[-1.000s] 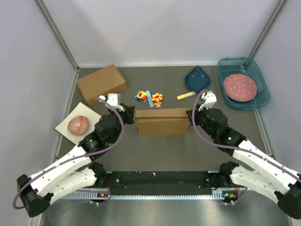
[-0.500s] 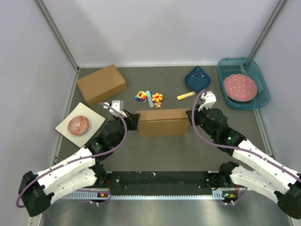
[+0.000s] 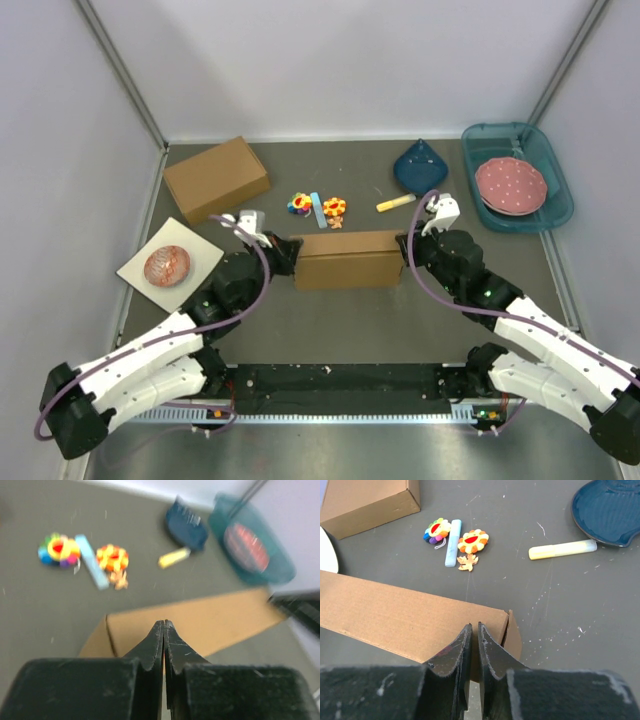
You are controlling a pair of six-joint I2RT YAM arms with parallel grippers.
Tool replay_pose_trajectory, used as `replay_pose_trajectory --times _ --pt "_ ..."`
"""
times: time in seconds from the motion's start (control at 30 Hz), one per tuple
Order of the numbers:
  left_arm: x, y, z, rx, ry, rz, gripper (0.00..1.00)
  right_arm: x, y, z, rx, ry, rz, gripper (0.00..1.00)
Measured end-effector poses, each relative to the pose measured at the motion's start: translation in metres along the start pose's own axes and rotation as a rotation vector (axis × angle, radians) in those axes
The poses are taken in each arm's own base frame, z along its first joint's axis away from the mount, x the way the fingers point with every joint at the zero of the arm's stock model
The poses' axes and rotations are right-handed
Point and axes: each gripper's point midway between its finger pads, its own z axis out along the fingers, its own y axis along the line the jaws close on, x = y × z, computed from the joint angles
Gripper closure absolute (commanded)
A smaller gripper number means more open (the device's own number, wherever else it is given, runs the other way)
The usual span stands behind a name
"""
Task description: Fold the paper box
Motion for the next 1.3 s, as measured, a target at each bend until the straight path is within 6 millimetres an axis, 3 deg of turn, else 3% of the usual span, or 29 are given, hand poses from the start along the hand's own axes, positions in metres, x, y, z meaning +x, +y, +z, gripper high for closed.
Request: replay_pose_trajectory --times 0.03,0.07,0.1,0.37,0.53,0.6,0.67,0.8,1.13,1.3 --pt "0.008 0.003 0.000 -0.004 0.020 0.002 0.99 0.000 0.000 0.000 0.000 0.000 0.000 0.91" --pt "0.033 0.011 0.001 -0.009 0.079 -0.001 0.99 0.000 0.000 0.000 0.000 0.000 0.000 0.91" --pt "0.044 0.016 0.004 -0.013 0.081 -0.025 0.99 0.000 0.000 0.000 -0.002 0.000 -0.001 0.91" --pt "0.045 0.014 0.008 0.006 0.056 -0.102 0.99 -0.006 0.002 -0.009 -0.005 0.043 -0.025 0.89" --pt "0.044 0.014 0.008 -0.005 0.064 -0.094 0.99 -0.049 0.015 -0.020 -0.044 -0.028 -0.024 0.90" --pt "0.044 0.014 0.008 -0.007 0.066 -0.094 0.99 -0.057 0.017 -0.022 -0.053 -0.054 -0.019 0.91" --pt "0.044 0.014 0.008 -0.007 0.066 -0.094 0.99 -0.046 0.015 -0.020 -0.048 -0.043 -0.018 0.92" --pt "0.045 0.015 0.008 -0.010 0.067 -0.093 0.99 0.016 -0.001 -0.006 -0.017 0.042 0.008 0.92" --pt "0.046 0.014 0.006 -0.003 0.068 -0.094 1.00 0.019 0.002 -0.007 -0.055 -0.053 0.115 0.93" --pt "0.052 0.005 -0.021 0.094 0.035 -0.123 1.00 0.028 0.011 -0.025 -0.169 -0.137 0.230 0.92"
